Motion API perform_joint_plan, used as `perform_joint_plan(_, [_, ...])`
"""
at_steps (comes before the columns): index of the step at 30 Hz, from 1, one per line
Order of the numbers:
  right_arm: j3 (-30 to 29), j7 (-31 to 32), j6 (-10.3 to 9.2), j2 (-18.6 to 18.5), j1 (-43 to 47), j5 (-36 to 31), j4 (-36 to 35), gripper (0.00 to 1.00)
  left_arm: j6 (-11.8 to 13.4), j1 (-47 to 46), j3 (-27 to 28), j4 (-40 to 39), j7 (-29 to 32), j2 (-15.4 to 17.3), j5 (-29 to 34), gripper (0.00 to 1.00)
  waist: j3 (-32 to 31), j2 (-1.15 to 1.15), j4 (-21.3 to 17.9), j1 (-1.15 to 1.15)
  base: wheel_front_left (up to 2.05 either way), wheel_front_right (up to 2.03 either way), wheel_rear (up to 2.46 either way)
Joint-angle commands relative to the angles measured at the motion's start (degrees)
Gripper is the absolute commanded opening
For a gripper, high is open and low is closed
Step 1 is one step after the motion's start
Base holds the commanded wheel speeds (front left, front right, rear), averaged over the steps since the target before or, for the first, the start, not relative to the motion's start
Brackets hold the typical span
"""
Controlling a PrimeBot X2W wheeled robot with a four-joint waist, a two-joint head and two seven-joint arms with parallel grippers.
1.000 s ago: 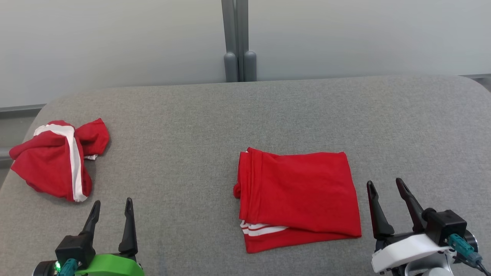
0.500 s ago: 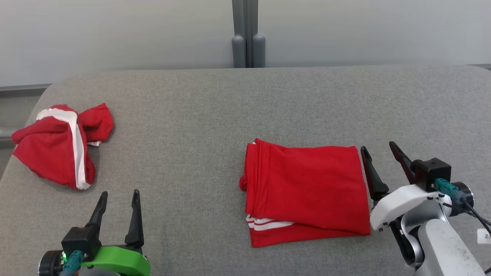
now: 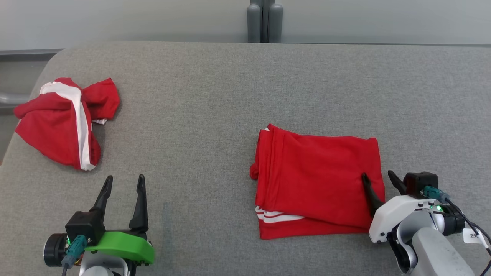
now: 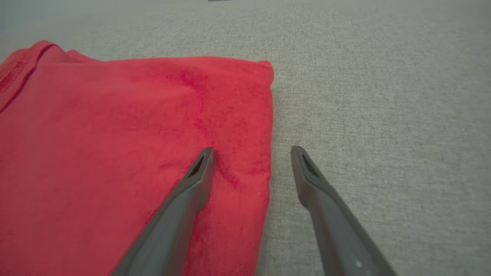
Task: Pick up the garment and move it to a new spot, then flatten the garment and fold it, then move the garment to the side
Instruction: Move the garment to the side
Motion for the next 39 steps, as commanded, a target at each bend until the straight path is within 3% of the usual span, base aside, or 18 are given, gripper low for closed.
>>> perform_joint_plan(1, [0.4, -0.4, -0.09, 0.0, -0.9, 0.3, 1.6, 1.00, -0.2, -1.1, 0.0, 0.2, -0.4, 0.3, -0.4, 1.00, 0.6, 0.00, 0.2, 0.00, 0.00, 0.00, 0.00])
perform_joint_plan(4, [1.7, -0.5, -0.09, 0.3, -1.6, 0.9, 5.6, 1.00, -0.2, -1.6, -0.4, 0.6, -0.4, 0.1, -0.4, 1.00, 0.9, 0.00, 0.3, 0.00, 0.00, 0.00, 0.00])
perform_joint_plan(5, [2.4, -0.3, -0.09, 0.6, -1.6, 1.4, 6.5, 0.92, -0.2, -1.7, -0.5, 0.7, -0.4, 0.1, -0.4, 1.00, 0.9, 0.00, 0.4, 0.00, 0.00, 0.00, 0.00])
perform_joint_plan(6, [3.3, -0.4, -0.04, 1.0, -1.7, 2.3, 7.2, 0.37, -0.2, -1.9, -0.6, 0.8, -0.4, 0.1, -0.4, 1.00, 1.0, 0.00, 0.4, 0.00, 0.00, 0.00, 0.00])
perform_joint_plan(7, [3.9, -0.7, -0.03, 1.2, -1.9, 3.0, 7.6, 0.00, -0.2, -2.1, -0.6, 0.8, -0.4, 0.0, -0.5, 1.00, 1.2, 0.00, 0.4, 0.00, 0.00, 0.00, 0.00])
perform_joint_plan(14, [7.4, -1.5, -0.09, -0.9, -7.1, 6.2, 8.2, 0.00, -0.3, -2.6, -0.4, 0.2, -0.4, -0.3, -0.8, 1.00, 2.7, 0.00, -0.1, 0.00, 0.00, 0.00, 0.00])
perform_joint_plan(21, [10.2, -0.4, -0.10, -6.3, -15.5, 7.1, 7.7, 0.00, -0.6, -5.0, -0.9, -0.9, -0.4, -0.7, -0.5, 1.00, 6.5, 0.00, -0.6, 0.00, 0.00, 0.00, 0.00])
perform_joint_plan(30, [14.3, 3.2, -0.11, -17.9, -28.1, 7.7, 4.8, 0.00, -0.9, -10.1, -1.1, -5.8, -0.3, -0.1, 0.7, 1.00, 17.0, 0.00, -4.9, 0.00, 0.00, 0.00, 0.00])
perform_joint_plan(39, [15.5, 6.4, -0.11, -28.2, -37.3, 9.9, 1.7, 0.00, -1.1, -14.6, -1.3, -9.6, -0.3, 4.1, 2.6, 1.00, 26.4, 0.00, -12.8, 0.00, 0.00, 0.00, 0.00])
